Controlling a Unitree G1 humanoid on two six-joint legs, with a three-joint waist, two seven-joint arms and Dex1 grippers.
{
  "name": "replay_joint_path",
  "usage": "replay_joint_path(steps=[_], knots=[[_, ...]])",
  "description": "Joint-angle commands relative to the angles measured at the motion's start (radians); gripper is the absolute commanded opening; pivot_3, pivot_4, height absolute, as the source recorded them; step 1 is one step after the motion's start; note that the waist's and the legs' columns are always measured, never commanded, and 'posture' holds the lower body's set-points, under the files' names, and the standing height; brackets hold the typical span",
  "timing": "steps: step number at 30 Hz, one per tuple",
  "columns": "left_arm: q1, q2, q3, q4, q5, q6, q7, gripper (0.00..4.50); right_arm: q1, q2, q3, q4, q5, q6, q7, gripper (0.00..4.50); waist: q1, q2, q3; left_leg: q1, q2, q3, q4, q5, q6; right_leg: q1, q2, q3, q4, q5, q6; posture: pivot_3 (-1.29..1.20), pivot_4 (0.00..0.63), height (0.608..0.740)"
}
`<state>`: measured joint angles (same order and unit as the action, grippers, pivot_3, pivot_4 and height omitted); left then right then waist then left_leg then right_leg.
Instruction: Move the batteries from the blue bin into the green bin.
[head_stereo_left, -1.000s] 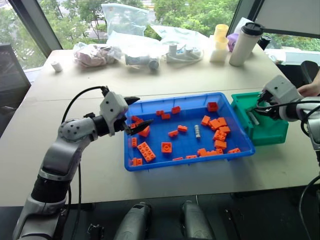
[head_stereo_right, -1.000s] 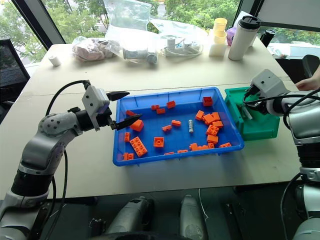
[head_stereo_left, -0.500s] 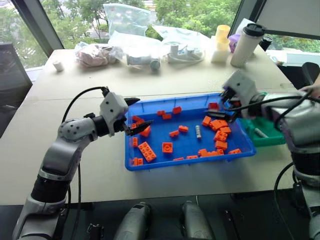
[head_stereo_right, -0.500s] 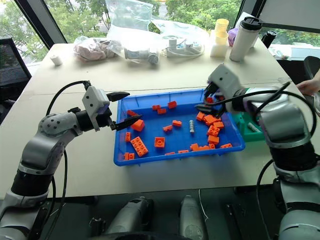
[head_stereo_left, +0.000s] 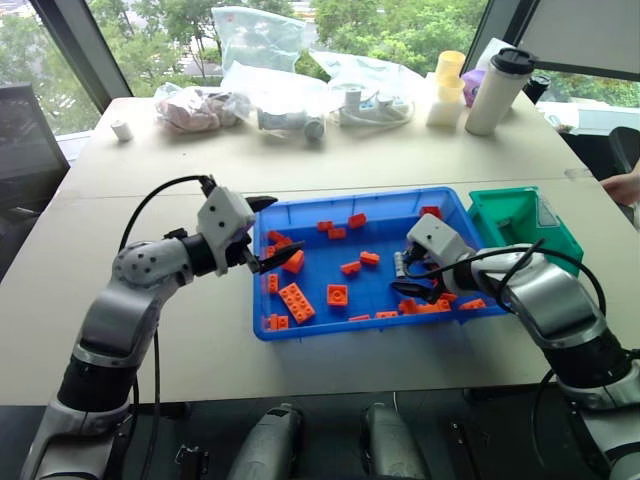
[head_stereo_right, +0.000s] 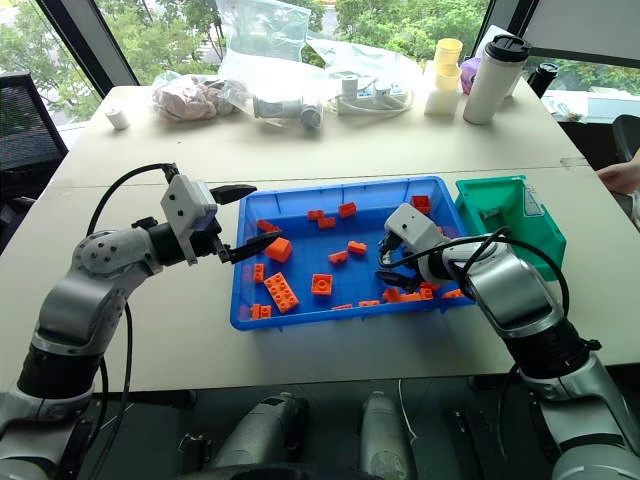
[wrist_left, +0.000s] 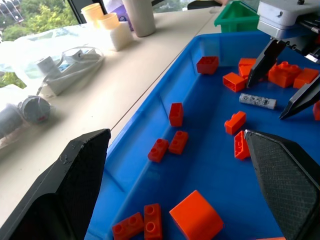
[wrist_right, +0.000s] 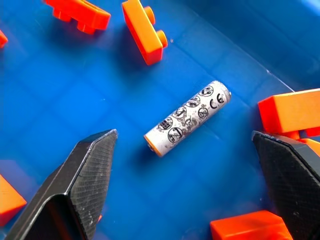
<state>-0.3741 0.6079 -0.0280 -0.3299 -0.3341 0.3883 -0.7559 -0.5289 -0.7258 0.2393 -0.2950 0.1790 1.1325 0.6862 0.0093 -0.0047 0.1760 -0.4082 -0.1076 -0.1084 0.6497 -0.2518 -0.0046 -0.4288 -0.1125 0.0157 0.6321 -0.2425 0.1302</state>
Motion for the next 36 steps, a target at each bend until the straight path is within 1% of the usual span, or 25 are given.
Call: replay_joint_path(steps=[1,3,4,6,8,12,13,15,19,23,27,29,32,35,36], knots=[[-0.003,0.010,0.017,-0.035,0.008,-0.006,0.007,4.50,-0.012,0.035,-0.018,0.021,0.006,0.012,-0.031,4.41,0.001,0.000,0.000,0.000,0.000,0.000,0.000,0.000,0.000,0.000,0.000,0.000,0.000,0.000,0.000,0.00,0.150,0.740],[-0.002,0.009,0.017,-0.035,0.010,-0.009,0.008,4.50,-0.020,0.064,-0.032,0.039,0.014,0.034,-0.047,4.41,0.001,-0.001,0.000,0.000,0.000,0.000,0.000,0.000,0.000,0.000,0.000,0.000,0.000,0.000,0.000,0.00,0.150,0.740],[-0.002,0.008,0.017,-0.033,0.011,-0.010,0.009,4.50,-0.024,0.069,-0.029,0.043,0.014,0.036,-0.049,4.19,0.001,-0.001,0.000,0.000,0.000,0.000,0.000,0.000,0.000,0.000,0.000,0.000,0.000,0.000,0.000,0.00,0.150,0.740],[0.000,0.007,0.018,-0.035,0.014,-0.012,0.009,4.50,-0.025,0.062,-0.012,0.037,0.009,0.034,-0.044,3.58,0.001,-0.001,0.000,0.000,0.000,0.000,0.000,0.000,0.000,0.000,0.000,0.000,0.000,0.000,0.000,0.00,0.150,0.740],[0.002,0.006,0.018,-0.036,0.016,-0.014,0.009,4.50,-0.022,0.047,0.005,0.031,0.000,0.020,-0.040,2.57,0.001,-0.001,0.000,0.000,0.000,0.000,0.000,0.000,0.000,0.000,0.000,0.000,0.000,0.000,0.000,0.00,0.150,0.740],[0.005,0.004,0.019,-0.037,0.022,-0.017,0.009,4.50,-0.017,0.040,-0.001,0.027,0.015,0.023,-0.031,0.48,0.002,-0.001,0.000,0.000,0.000,0.000,0.000,0.000,0.000,0.001,0.000,0.000,0.000,0.000,0.000,0.00,0.150,0.740],[0.005,0.004,0.019,-0.038,0.022,-0.017,0.009,4.50,-0.017,0.034,0.000,0.022,0.016,0.017,-0.026,0.05,0.002,-0.001,0.000,0.000,0.000,0.000,0.000,0.000,0.000,0.001,0.000,0.000,0.000,0.000,0.000,0.00,0.150,0.740],[0.005,0.005,0.020,-0.037,0.022,-0.017,0.008,4.50,-0.035,0.029,-0.022,0.016,0.024,0.017,-0.024,0.01,0.002,-0.001,0.000,0.000,0.000,0.000,0.000,0.000,0.000,0.001,0.000,0.000,0.000,0.000,0.000,0.00,0.150,0.740],[0.006,0.007,0.022,-0.035,0.022,-0.017,0.006,4.50,-0.115,-0.023,-0.091,0.068,0.004,-0.021,-0.033,0.01,0.001,0.000,0.000,0.000,0.000,0.000,0.000,0.000,0.000,0.000,0.000,0.000,0.000,0.000,0.000,0.00,0.150,0.740],[0.005,0.010,0.027,-0.039,0.015,-0.012,0.002,4.50,-0.244,-0.171,-0.188,0.236,-0.059,-0.116,-0.061,0.01,0.004,0.000,0.000,0.000,-0.001,0.001,0.000,0.000,0.000,0.000,0.000,0.000,0.000,0.000,0.000,0.00,0.150,0.740],[0.009,0.008,0.021,-0.040,0.011,-0.010,-0.004,4.50,-0.286,-0.259,-0.201,0.335,-0.090,-0.165,-0.053,0.01,0.003,0.000,0.000,0.000,0.000,0.001,-0.001,0.000,0.000,0.000,0.000,0.000,-0.002,0.000,0.000,0.00,0.150,0.740],[0.011,0.003,0.018,-0.044,0.004,-0.006,-0.007,4.50,-0.281,-0.287,-0.205,0.369,-0.102,-0.198,-0.040,0.01,-0.004,0.000,0.000,0.000,0.000,0.001,-0.001,0.000,0.000,0.000,0.000,0.000,-0.002,0.000,0.000,0.00,0.150,0.740],[0.002,-0.003,0.014,-0.050,-0.005,0.005,-0.011,4.50,-0.197,-0.363,-0.197,0.405,-0.124,-0.286,0.024,0.01,-0.004,0.000,0.000,0.000,0.001,0.001,-0.001,0.000,0.000,0.000,0.000,0.000,-0.001,0.000,0.000,0.00,0.150,0.740],[-0.006,-0.011,0.024,-0.065,-0.047,0.036,-0.020,4.50,-0.147,-0.373,-0.209,0.409,-0.106,-0.312,0.064,0.01,-0.003,0.000,0.000,0.000,0.000,0.002,-0.001,0.000,0.000,0.000,0.000,0.000,-0.001,0.000,0.000,0.00,0.150,0.740],[-0.009,-0.012,0.025,-0.070,-0.058,0.047,-0.020,4.50,-0.131,-0.372,-0.213,0.404,-0.099,-0.313,0.077,0.51,-0.005,0.000,0.000,0.000,0.000,0.002,-0.001,0.000,0.000,0.000,0.000,0.001,-0.001,0.000,0.000,0.00,0.150,0.740]])
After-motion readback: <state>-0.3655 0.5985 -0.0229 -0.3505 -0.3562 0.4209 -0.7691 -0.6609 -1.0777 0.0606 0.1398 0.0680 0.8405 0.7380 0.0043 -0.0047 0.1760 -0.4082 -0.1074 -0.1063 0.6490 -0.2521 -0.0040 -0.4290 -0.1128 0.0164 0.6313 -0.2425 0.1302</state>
